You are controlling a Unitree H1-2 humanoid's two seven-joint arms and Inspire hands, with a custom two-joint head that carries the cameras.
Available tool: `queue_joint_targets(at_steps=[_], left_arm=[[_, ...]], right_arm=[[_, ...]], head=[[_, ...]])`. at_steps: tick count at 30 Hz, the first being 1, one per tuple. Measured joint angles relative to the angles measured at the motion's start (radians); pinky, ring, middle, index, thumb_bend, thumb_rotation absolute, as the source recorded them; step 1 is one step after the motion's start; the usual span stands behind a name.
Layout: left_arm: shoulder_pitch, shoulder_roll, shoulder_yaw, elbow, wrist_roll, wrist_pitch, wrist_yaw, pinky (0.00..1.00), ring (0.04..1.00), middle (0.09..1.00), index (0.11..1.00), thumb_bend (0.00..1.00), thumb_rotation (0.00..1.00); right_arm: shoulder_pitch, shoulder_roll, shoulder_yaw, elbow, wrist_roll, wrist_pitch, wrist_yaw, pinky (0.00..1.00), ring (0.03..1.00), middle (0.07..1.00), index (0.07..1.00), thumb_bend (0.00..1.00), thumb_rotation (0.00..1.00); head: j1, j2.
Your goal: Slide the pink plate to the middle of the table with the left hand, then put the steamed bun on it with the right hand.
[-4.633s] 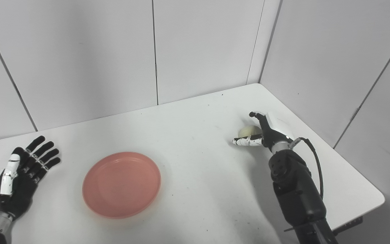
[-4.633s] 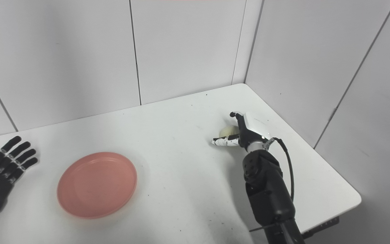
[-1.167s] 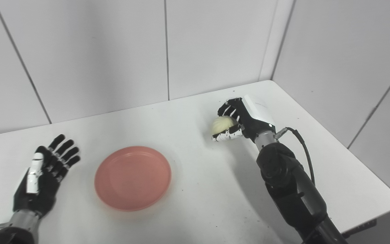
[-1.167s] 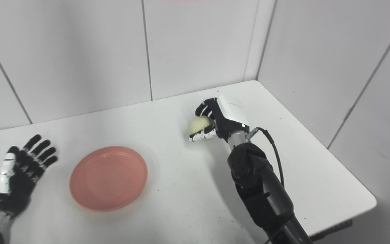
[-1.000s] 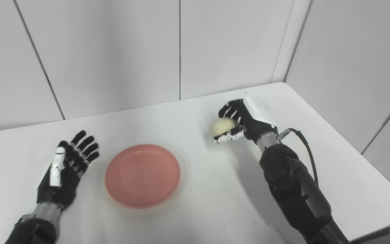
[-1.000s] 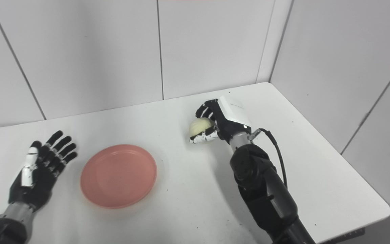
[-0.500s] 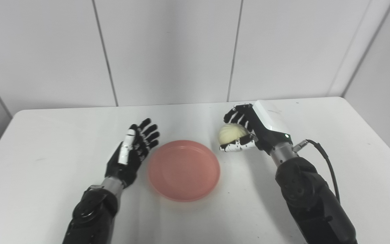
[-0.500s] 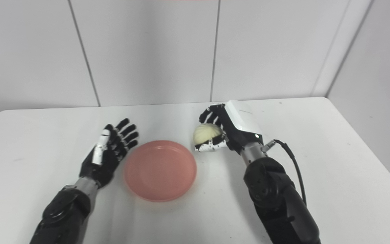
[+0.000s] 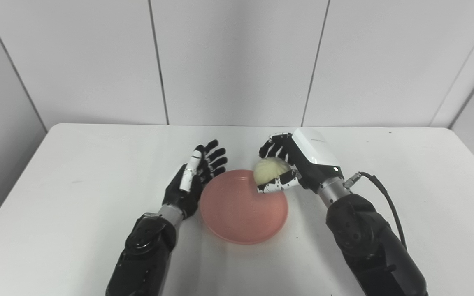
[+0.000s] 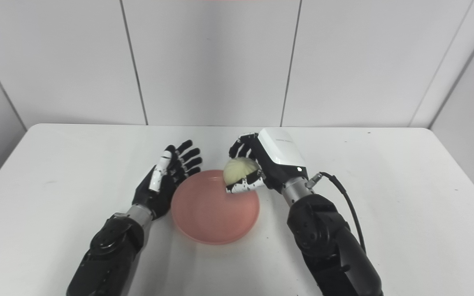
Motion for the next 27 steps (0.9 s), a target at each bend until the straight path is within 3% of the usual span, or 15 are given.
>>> queue_joint_targets(at_steps=[8,27], left_arm=[[-0.006,-0.008,-0.002,0.005,0.005,0.0,0.005,0.91,0.903,0.911,0.914,0.45,1.0],[-0.013,-0.017,-0.003,0.01,0.021,0.0,0.009,0.91,0.905,0.913,0.912,0.46,1.0]], right_arm=[[-0.002,0.036,0.043,0.093,-0.016,-0.07,-0.02,0.39,0.447,0.507,0.49,0.5,0.13],[-0.012,0.058,0.092,0.212,-0.034,-0.112,-0.024,0.42,0.482,0.538,0.491,0.5,0.13]], head=[[0.006,0.005],[0.015,0.025]])
